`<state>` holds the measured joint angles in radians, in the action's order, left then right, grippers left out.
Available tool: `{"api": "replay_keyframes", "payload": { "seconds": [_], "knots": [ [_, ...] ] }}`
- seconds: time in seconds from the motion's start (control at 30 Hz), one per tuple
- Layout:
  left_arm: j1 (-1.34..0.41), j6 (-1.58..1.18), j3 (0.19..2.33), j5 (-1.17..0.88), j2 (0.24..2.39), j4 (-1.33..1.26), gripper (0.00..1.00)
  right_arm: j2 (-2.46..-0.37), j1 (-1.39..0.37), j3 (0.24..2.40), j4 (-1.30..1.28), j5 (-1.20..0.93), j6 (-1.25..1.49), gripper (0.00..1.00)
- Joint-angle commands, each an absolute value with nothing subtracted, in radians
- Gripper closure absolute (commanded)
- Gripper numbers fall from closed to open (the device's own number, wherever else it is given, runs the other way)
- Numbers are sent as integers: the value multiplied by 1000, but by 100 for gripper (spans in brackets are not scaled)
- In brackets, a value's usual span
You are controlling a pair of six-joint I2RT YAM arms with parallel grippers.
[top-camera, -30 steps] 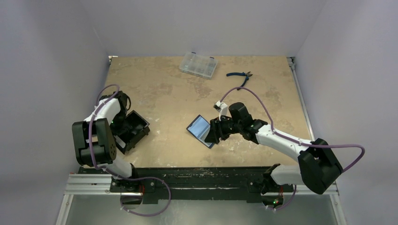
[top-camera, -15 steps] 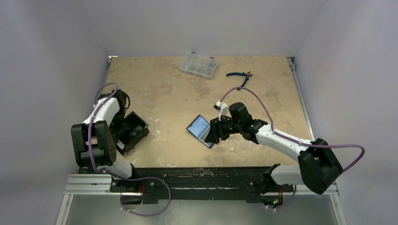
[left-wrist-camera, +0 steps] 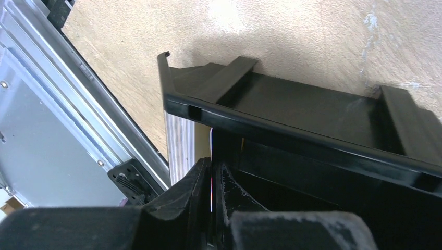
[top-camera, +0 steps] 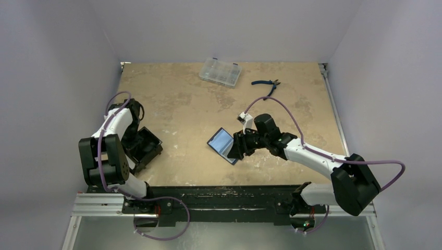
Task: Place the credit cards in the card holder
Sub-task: Pick up the credit card from the storage box.
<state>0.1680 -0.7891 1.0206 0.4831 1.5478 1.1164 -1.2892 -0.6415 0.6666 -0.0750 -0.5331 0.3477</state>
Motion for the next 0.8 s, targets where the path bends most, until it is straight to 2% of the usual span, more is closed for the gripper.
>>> {"api": "replay_keyframes", "payload": {
  "seconds": [0.0,0.53,0.77],
  "knots": [
    [175,-777,1073,500,1528,1151,99,-1290,-644,682,-68,-516,334,41],
    [174,-806,1109,573,1441,1220,100,-1293,-644,682,-67,-515,334,41],
    [175,-798,1214,601,1353,1280,100,-1298,-644,683,-67,-518,333,41]
  ]
}}
